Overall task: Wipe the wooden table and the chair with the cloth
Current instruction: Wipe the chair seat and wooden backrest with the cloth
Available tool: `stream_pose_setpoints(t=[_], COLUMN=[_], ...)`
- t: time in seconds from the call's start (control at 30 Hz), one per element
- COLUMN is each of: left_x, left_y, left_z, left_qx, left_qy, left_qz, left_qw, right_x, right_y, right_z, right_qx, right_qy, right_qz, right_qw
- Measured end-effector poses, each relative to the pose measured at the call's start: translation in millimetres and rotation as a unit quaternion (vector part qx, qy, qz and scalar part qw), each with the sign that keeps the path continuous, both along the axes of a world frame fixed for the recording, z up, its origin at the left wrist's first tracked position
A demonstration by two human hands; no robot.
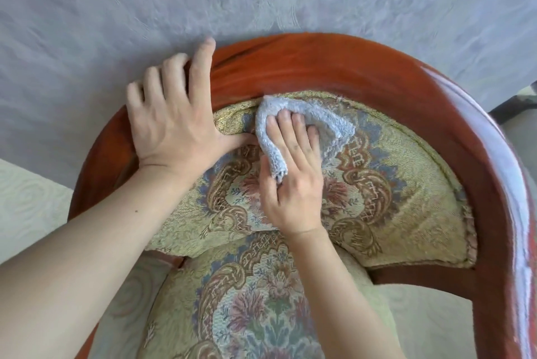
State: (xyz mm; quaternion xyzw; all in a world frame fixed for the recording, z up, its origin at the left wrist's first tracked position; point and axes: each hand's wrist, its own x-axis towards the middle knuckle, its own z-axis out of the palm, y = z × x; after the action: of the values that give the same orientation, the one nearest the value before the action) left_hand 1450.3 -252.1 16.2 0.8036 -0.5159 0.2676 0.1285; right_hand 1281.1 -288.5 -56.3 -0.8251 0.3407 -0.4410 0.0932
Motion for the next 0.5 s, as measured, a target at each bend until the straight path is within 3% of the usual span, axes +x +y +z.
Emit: stream_pose_setpoints(t=[0.07,0.17,0.3,0.5], left_x=[-0.5,-1.1,-1.9,1.6], left_y=[0.2,1.2,1.4,-0.2], left_z=[0.8,3.1,3.4,-0.7], left_qx=[0.003,0.006,-0.004,-0.031], left_qy=[0.002,0.016,0.023,0.022], left_qz=[0.0,-0.002,-0.009,-0.029], left_qw=[1.0,1.0,1.0,0.999], right_x=[-31.1,-66.8,-79.0,-4.9], right_y=[-8.1,-9.4,-3.1,0.1], right_z=[-3.5,-7.1,-3.7,22.0], right_qx=[-0.05,-0.07,-0.051,0.053], right_qy=[0.085,0.146,0.071,-0.099], right_qz=[0.029,-0.014,-0.121,-0.246], right_qw=[0.995,0.987,0.989,0.963])
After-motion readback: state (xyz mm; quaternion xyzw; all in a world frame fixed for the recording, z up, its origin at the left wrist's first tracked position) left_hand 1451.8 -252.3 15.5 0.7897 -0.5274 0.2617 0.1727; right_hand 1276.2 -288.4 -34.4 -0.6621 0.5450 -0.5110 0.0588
